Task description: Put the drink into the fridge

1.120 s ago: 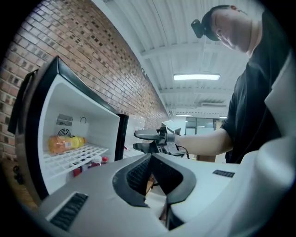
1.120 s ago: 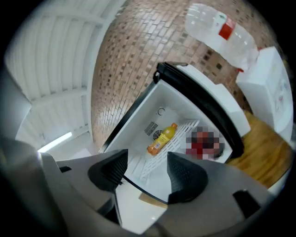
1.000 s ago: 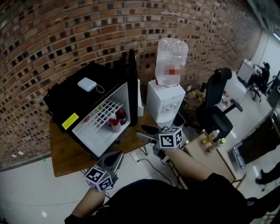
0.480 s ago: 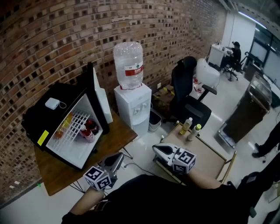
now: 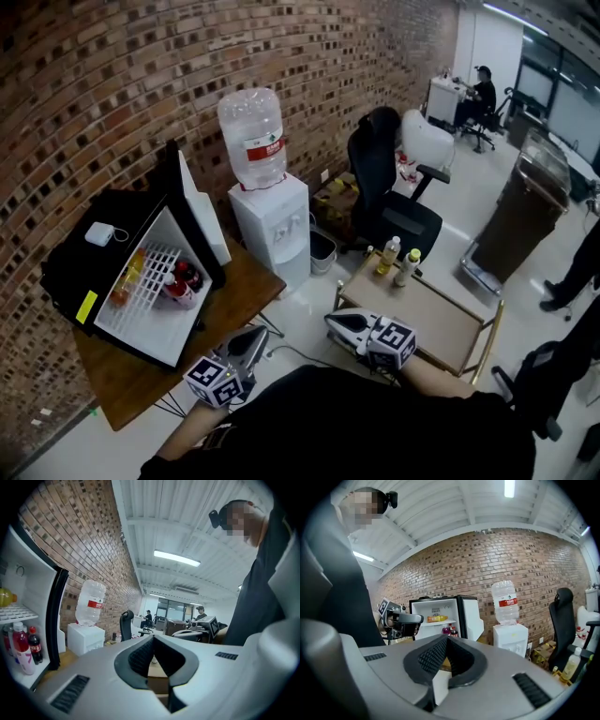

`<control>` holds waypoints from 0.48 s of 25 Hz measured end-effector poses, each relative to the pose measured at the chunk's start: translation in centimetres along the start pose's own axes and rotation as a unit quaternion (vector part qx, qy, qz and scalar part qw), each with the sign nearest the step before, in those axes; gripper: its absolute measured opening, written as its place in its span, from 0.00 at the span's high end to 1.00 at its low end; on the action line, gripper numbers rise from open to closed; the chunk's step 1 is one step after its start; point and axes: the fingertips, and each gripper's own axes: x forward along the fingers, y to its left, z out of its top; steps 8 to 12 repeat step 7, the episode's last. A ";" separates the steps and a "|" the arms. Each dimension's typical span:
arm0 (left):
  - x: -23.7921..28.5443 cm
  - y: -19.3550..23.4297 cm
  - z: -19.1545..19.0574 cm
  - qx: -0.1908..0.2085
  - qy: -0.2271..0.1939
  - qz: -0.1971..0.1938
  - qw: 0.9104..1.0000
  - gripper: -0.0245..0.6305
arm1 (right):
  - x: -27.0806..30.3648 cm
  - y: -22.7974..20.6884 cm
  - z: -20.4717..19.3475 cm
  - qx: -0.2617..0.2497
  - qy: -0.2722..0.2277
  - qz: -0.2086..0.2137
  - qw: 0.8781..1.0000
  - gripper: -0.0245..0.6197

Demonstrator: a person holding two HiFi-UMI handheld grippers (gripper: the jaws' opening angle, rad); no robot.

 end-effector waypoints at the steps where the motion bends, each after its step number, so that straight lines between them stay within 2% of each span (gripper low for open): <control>1: -0.2 0.0 0.0 -0.002 0.000 0.002 1.000 0.96 | 0.2 0.2 0.1 0.000 0.002 0.003 1.000 0.96; 12: -1.2 0.6 0.1 -0.006 -0.003 0.014 1.000 0.96 | 1.2 0.8 0.6 -0.011 0.004 0.016 1.000 0.96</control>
